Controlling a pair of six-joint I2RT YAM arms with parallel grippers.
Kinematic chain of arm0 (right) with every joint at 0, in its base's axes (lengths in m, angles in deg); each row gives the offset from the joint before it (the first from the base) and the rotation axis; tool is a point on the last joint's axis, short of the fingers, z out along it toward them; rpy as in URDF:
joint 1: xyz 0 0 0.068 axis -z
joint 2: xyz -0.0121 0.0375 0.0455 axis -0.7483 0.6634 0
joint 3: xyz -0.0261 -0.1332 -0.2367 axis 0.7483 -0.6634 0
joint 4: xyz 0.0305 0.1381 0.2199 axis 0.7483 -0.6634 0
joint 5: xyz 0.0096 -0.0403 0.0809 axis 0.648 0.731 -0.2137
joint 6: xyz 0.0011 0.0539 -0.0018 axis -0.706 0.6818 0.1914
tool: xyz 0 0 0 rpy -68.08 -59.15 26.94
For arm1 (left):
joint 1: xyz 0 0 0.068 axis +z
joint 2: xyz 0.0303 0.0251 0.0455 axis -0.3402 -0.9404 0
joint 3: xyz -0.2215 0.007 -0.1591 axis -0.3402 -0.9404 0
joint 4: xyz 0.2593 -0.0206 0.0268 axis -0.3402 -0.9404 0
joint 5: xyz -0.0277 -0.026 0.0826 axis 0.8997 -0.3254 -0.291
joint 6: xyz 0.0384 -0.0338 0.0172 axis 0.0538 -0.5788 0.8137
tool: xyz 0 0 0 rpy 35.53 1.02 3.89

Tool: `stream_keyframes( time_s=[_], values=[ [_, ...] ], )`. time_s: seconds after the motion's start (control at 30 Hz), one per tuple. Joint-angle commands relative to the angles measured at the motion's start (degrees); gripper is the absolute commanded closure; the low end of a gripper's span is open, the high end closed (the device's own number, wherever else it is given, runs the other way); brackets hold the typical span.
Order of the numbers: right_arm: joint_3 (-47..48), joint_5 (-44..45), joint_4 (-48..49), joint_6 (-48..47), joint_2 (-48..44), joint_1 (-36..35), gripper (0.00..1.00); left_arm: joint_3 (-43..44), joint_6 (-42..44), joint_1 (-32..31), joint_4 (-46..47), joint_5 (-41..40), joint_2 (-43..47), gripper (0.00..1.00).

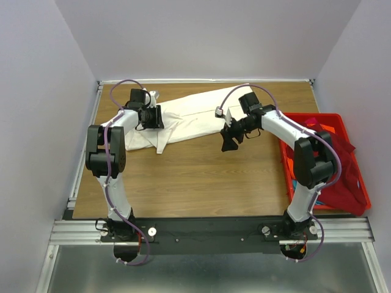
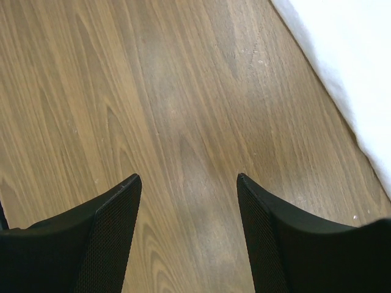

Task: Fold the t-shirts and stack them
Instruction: Fold the tshirt

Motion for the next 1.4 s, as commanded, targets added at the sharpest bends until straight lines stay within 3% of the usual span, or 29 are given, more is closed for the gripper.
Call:
stream_keyframes(
  time_s=[0.0, 0.23, 1.37],
  values=[
    [-0.82, -2.80, -0.02, -1.36, -2.37, 0.44, 0.29, -0.85, 1.29, 0.06, -1.60, 1.51, -0.76, 0.53],
    [-1.09, -3.77, 0.24, -1.45, -2.99, 1.76, 0.29, -0.94, 1.11, 0.05, -1.07, 4.42, -0.41, 0.68],
    [-1.96, -5.61, 0.24, -1.80, -3.78, 3.87, 0.29, 6.62, 0.32, 0.05, -1.95, 2.22, -6.56, 0.63]
  ],
)
